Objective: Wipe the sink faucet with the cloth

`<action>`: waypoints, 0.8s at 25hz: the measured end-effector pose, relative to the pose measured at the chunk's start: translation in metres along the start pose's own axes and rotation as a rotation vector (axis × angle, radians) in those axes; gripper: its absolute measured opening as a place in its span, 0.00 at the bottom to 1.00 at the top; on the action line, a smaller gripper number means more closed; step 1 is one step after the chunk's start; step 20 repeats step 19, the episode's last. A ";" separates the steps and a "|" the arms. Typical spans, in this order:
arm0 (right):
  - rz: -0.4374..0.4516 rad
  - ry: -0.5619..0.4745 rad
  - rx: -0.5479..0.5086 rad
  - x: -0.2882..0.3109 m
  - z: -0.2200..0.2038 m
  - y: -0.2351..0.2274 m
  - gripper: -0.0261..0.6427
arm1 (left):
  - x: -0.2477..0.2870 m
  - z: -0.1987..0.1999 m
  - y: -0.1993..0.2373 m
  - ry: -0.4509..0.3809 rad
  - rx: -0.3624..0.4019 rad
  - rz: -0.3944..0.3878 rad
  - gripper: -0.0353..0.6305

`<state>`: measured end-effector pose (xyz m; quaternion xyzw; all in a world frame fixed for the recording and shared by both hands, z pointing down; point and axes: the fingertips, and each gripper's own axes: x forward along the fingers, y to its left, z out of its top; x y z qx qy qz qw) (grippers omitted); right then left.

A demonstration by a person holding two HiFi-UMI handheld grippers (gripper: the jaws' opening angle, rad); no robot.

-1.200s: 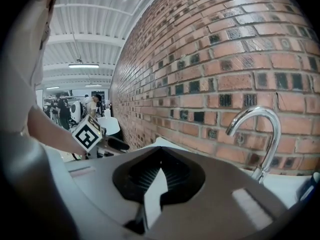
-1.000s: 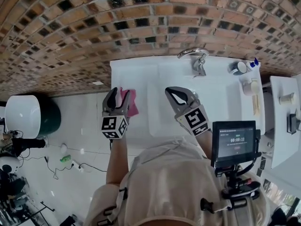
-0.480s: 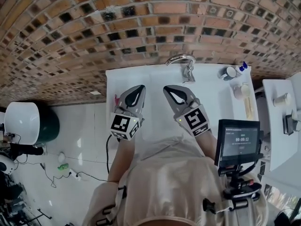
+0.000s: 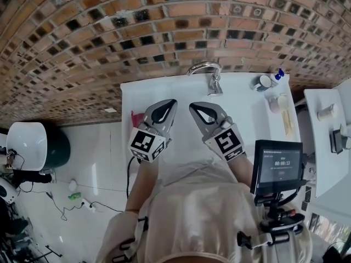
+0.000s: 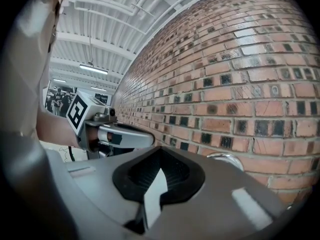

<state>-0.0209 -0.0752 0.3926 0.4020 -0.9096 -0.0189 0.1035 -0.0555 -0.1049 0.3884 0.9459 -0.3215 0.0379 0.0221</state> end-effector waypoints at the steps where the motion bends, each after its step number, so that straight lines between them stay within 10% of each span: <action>1: -0.001 -0.002 0.004 -0.001 0.000 0.000 0.03 | 0.000 0.002 -0.002 -0.004 0.008 -0.003 0.06; 20: -0.001 -0.045 -0.033 0.000 0.003 -0.009 0.03 | -0.004 0.006 0.001 -0.025 0.043 0.033 0.06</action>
